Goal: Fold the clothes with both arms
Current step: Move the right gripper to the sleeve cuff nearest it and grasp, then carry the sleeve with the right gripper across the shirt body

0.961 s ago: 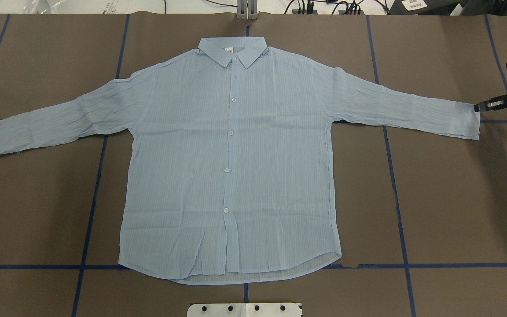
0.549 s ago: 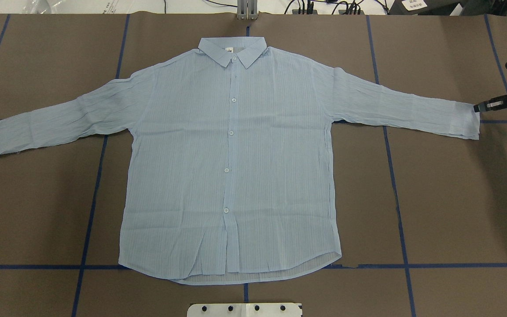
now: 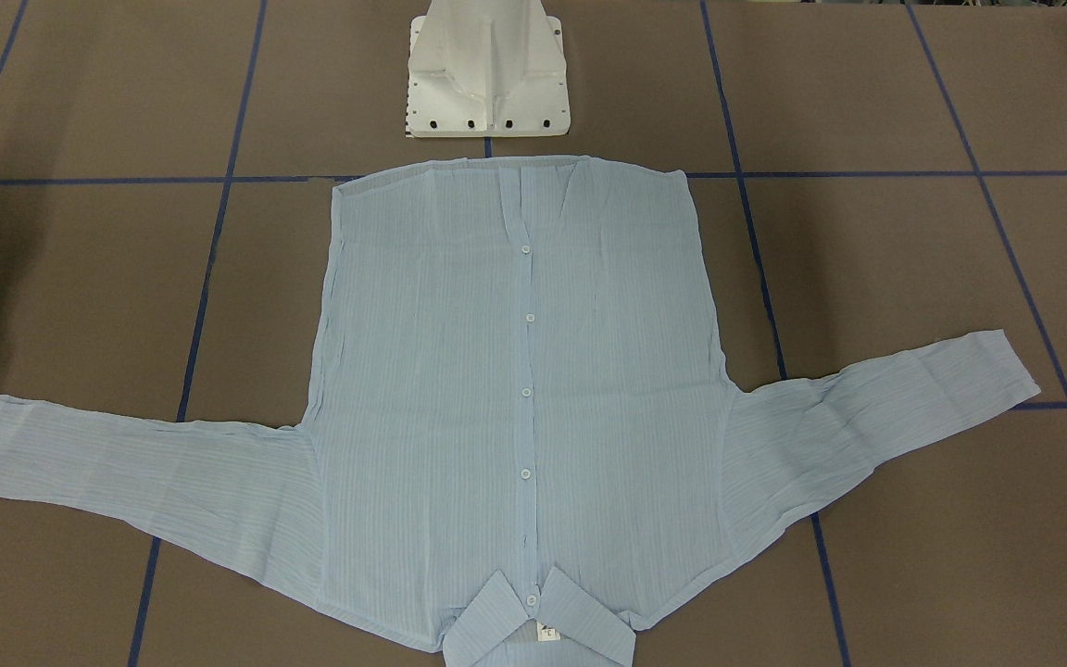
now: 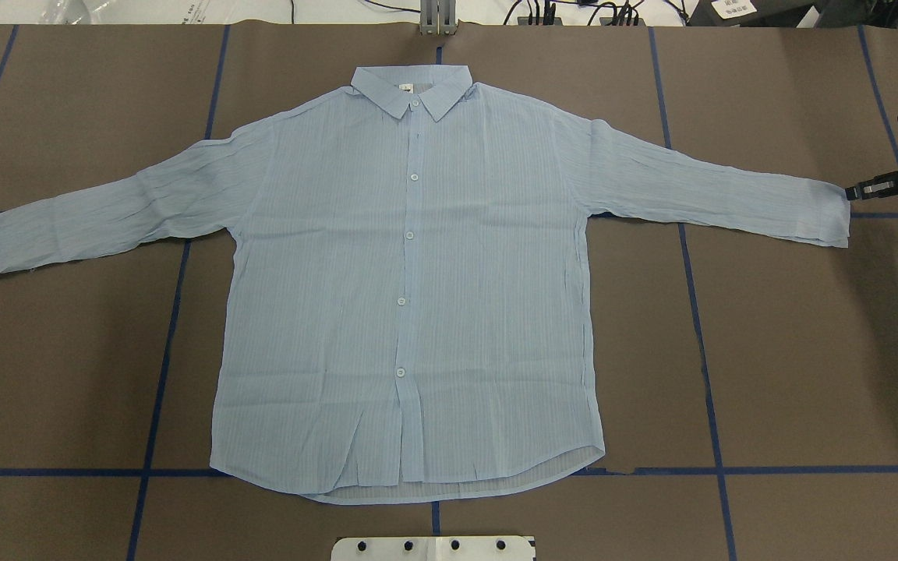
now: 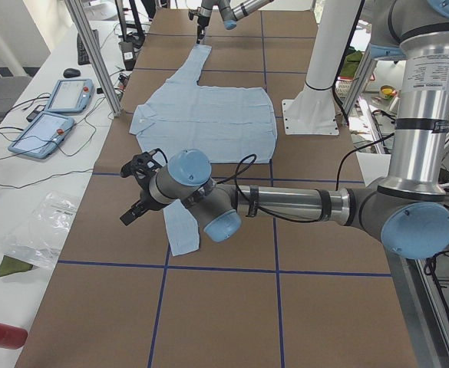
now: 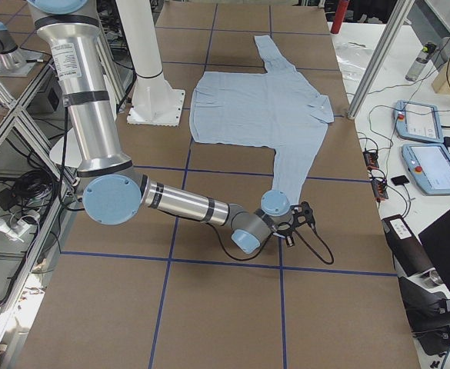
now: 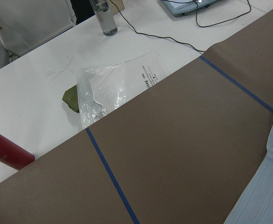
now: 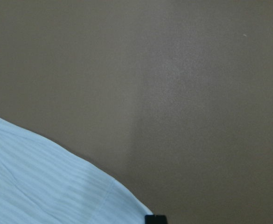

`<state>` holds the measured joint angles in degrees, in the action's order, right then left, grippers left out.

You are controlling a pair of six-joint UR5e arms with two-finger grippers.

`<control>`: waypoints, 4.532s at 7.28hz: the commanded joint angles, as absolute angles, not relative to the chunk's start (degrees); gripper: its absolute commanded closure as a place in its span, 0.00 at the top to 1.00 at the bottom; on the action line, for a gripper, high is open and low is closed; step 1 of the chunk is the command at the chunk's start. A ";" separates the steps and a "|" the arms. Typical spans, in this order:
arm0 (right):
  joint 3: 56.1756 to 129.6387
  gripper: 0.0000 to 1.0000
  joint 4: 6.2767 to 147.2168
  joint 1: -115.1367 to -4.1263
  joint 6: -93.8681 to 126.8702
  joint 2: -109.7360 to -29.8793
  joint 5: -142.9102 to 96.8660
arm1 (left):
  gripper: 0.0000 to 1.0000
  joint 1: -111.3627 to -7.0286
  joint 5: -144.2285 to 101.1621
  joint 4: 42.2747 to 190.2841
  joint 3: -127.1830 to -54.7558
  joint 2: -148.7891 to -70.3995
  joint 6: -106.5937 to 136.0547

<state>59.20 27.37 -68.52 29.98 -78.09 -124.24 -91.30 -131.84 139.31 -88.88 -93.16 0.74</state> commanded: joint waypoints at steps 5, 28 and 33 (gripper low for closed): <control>85.21 0.00 49.63 -70.05 49.75 -75.60 -124.19 | 1.00 -91.23 -131.92 139.22 -88.95 -93.25 0.79; 56.43 0.98 83.58 -30.31 90.62 -10.47 -74.33 | 1.00 -91.23 -131.92 139.66 -87.98 -92.99 0.70; 58.69 0.99 83.94 -41.45 85.30 -17.00 -91.61 | 1.00 -90.79 -132.01 145.80 -82.97 -94.04 3.93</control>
<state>57.07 83.98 -37.45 88.85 -12.34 -85.07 -90.96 -131.97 144.21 -83.97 -93.50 1.70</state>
